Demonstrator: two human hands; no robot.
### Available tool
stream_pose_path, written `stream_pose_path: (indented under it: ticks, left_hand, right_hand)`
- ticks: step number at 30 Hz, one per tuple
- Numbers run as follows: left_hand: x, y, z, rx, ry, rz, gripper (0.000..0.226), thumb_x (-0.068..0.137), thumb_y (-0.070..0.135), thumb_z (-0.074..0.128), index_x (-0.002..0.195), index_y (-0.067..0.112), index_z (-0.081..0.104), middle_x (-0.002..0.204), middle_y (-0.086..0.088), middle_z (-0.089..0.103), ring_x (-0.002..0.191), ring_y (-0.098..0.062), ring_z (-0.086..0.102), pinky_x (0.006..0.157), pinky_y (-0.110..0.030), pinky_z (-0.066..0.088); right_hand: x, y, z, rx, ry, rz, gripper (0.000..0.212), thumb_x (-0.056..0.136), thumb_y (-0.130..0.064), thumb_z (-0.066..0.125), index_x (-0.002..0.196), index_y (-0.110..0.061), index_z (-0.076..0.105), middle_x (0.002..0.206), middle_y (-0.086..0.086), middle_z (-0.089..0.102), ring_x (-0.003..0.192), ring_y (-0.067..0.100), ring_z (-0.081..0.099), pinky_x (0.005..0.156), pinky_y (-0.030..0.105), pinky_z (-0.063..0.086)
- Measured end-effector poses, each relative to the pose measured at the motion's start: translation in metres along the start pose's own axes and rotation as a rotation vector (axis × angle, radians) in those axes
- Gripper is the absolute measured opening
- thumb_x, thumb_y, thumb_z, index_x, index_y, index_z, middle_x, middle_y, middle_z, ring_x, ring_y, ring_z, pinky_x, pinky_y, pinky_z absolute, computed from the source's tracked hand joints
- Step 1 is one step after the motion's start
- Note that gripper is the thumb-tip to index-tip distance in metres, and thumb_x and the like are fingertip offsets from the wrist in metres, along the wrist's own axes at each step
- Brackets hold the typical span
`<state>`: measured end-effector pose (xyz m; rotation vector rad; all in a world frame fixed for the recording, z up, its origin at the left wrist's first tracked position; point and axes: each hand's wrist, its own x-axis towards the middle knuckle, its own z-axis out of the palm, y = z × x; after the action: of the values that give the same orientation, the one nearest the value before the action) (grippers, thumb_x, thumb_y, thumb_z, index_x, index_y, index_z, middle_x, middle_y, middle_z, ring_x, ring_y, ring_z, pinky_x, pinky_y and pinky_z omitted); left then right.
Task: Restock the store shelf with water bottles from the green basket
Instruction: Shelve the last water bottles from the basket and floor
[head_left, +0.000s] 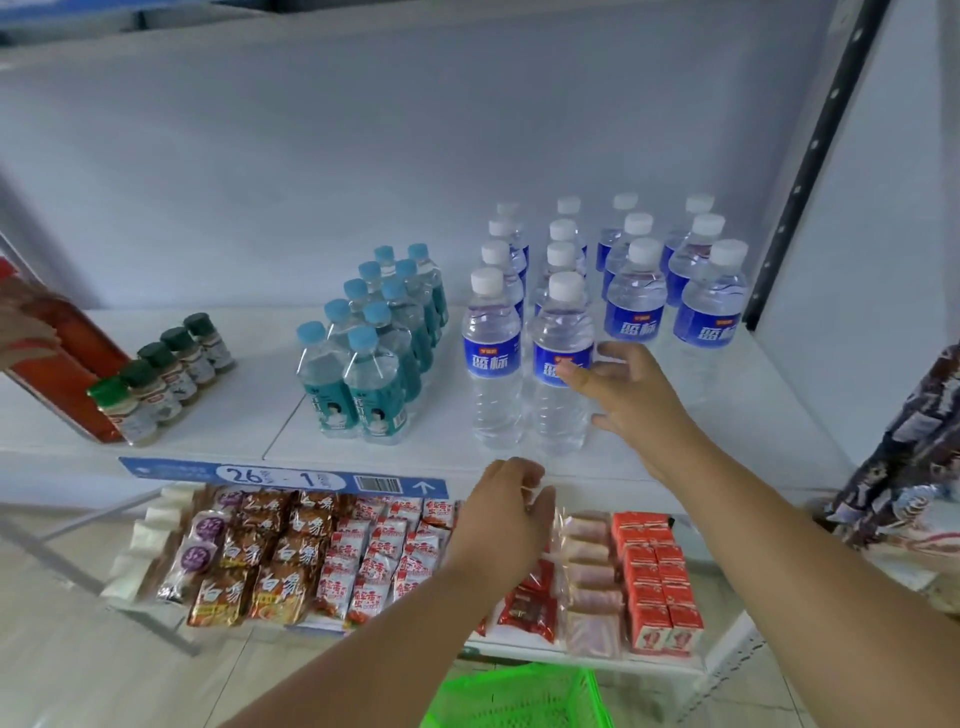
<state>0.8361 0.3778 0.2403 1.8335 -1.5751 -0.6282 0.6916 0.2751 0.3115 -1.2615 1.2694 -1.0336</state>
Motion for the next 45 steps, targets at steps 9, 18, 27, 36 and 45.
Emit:
stream_pose_path:
  ticks: [9,18,27,36,45]
  left_hand:
    - [-0.038,-0.086,-0.056,0.072,-0.093,-0.034,0.01,0.1,0.036,0.06,0.101,0.03,0.067,0.081,0.015,0.068,0.07,0.002,0.062,0.062,-0.019,0.045]
    - [-0.101,-0.237,-0.128,0.059,-0.241,-0.173,0.015,0.101,0.035,0.059,0.099,0.025,0.07,0.075,0.014,0.064,0.066,-0.003,0.058,0.049,-0.009,0.036]
    - [-0.164,-0.387,-0.186,0.047,-0.379,-0.397,0.021,0.101,0.033,0.058,0.094,0.018,0.07,0.09,-0.003,0.073,0.084,-0.022,0.067,0.077,-0.037,0.056]
    - [-0.161,-0.449,-0.167,0.09,-0.473,-0.49,0.021,0.101,0.041,0.053,0.091,0.028,0.066,0.092,0.005,0.071,0.088,-0.016,0.067,0.083,-0.035,0.057]
    - [-0.141,-0.619,-0.011,0.186,-0.515,-0.509,0.03,0.095,0.043,0.054,0.084,0.019,0.069,0.085,0.0,0.072,0.082,-0.021,0.067,0.077,-0.035,0.055]
  right_hand:
    - [-0.086,0.068,0.079,-0.162,0.02,-0.038,0.01,0.093,-0.037,0.065,0.093,-0.027,0.063,0.086,0.001,0.07,0.081,0.019,0.069,0.076,0.042,0.055]
    - [-0.143,0.126,0.227,-0.335,-0.247,0.136,0.013,0.094,-0.024,0.062,0.084,-0.021,0.068,0.082,0.008,0.076,0.067,0.018,0.07,0.071,0.038,0.056]
    - [-0.218,0.184,0.361,-0.445,-0.381,0.258,0.019,0.1,-0.03,0.057,0.095,-0.015,0.068,0.089,0.004,0.075,0.076,0.015,0.073,0.072,0.037,0.058]
    - [-0.2,0.238,0.387,-0.482,-0.377,0.389,0.015,0.1,-0.028,0.056,0.1,-0.016,0.065,0.093,0.005,0.073,0.084,0.023,0.072,0.066,0.032,0.06]
    - [-0.147,0.468,0.42,-0.456,-0.344,0.435,0.015,0.097,-0.027,0.059,0.09,-0.015,0.066,0.09,0.012,0.074,0.07,0.016,0.066,0.059,0.032,0.054]
